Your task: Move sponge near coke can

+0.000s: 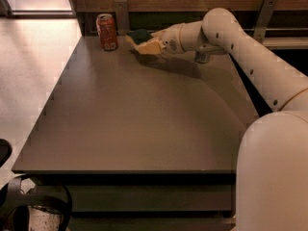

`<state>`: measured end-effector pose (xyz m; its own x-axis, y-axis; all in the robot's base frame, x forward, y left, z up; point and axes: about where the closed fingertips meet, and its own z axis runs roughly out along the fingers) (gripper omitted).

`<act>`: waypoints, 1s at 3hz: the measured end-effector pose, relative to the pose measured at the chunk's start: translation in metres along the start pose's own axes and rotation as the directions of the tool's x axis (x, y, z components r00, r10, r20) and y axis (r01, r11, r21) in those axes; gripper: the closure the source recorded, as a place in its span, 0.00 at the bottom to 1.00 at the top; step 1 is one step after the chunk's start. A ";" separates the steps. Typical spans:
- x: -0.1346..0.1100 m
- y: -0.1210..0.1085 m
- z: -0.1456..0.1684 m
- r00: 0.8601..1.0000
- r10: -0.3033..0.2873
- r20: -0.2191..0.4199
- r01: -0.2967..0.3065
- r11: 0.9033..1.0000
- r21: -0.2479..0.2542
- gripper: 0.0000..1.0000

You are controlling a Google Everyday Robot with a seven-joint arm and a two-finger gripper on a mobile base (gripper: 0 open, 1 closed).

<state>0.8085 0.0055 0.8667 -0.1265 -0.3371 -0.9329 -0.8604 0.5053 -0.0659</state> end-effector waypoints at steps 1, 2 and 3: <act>0.000 0.001 0.005 1.000 -0.002 0.003 0.002 1.000 -0.007 0.89; 0.000 0.003 0.009 1.000 -0.001 0.002 0.001 1.000 -0.012 0.64; 0.000 0.005 0.012 1.000 -0.001 0.002 0.001 1.000 -0.017 0.42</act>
Offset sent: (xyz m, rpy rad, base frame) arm 0.0022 0.0047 -0.0016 0.0025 -0.0005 0.0071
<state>0.8102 0.0169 0.8620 -0.1251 -0.3361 -0.9335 -0.8687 0.4917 -0.0606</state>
